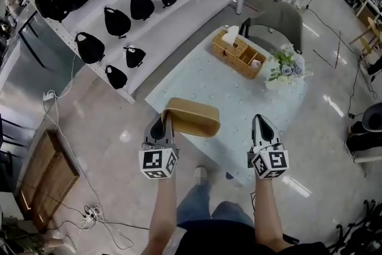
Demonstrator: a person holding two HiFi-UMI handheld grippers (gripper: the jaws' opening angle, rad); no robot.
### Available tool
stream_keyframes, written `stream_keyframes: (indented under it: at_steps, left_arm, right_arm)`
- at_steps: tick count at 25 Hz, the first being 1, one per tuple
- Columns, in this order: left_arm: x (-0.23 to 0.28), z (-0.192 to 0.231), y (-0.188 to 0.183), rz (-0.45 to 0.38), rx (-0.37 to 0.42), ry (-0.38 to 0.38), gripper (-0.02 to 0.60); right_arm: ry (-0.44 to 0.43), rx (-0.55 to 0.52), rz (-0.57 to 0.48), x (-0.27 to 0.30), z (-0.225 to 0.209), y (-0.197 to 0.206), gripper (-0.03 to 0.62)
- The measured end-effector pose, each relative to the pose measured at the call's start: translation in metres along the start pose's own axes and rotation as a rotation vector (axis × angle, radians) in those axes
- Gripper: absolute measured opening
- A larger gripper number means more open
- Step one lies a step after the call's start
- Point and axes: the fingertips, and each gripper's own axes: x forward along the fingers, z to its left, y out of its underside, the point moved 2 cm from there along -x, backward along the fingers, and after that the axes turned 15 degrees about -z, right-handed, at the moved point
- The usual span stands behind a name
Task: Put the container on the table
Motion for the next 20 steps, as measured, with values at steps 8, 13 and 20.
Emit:
stream_keyframes:
  at_steps: [8,13,20]
  left_arm:
    - [0.050,0.010,0.004,0.016,-0.024,0.037,0.015]
    - [0.066,0.006,0.003,0.021,-0.015,0.053,0.015]
    - [0.082,-0.004,0.021,0.086,-0.042,0.060,0.015]
  right_arm:
    - [0.021,-0.008,0.013,0.040,-0.006,-0.003,-0.002]
    - [0.011,-0.012,0.004,0.053,-0.014,-0.009,-0.002]
    - [-0.032,0.001,0.038,0.067,-0.014,-0.005,-0.002]
